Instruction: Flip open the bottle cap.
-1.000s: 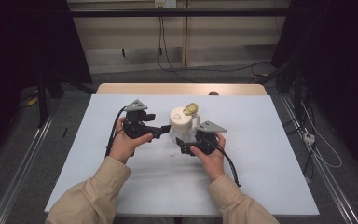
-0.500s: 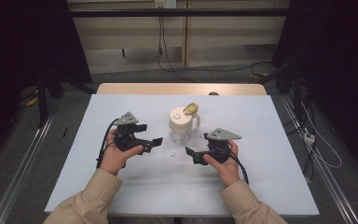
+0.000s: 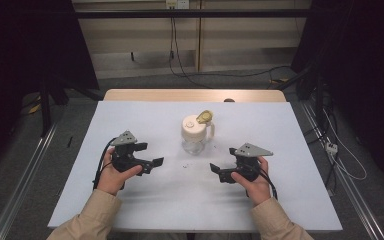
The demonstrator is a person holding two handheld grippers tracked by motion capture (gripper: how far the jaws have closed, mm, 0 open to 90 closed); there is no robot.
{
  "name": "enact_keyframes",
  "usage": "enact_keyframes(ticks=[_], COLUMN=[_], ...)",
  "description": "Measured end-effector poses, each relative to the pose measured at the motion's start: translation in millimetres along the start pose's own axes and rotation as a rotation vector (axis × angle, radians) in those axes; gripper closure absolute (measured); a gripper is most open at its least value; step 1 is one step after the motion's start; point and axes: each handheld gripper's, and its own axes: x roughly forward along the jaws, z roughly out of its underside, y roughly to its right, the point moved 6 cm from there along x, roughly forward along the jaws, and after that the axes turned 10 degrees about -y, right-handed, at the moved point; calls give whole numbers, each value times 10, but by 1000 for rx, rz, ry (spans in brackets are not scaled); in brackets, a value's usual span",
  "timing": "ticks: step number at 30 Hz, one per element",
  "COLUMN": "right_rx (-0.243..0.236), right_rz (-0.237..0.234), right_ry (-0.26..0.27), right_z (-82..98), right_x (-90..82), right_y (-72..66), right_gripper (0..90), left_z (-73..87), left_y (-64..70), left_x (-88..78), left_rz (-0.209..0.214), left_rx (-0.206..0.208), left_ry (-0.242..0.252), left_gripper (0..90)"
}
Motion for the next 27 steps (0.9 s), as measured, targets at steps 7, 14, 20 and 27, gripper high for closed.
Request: enact_keyframes(ticks=[7,14,20,27], right_rx=[-19,-28,-26,-20], right_rz=[-1,7,14,23], right_ry=[-5,-7,-4,0], right_z=[63,140,209,277], right_x=[-93,-190,-279,-381], right_y=[38,74,125,196], right_gripper=[58,59,62,63], left_z=[93,191,239,257], left_y=[-29,-37,-44,-41], left_x=[-79,-138,-192,-246], left_rz=[-4,-13,-16,-18], left_rx=[2,13,14,18], left_ry=[2,-6,3,16], left_gripper=[70,70,70,70])
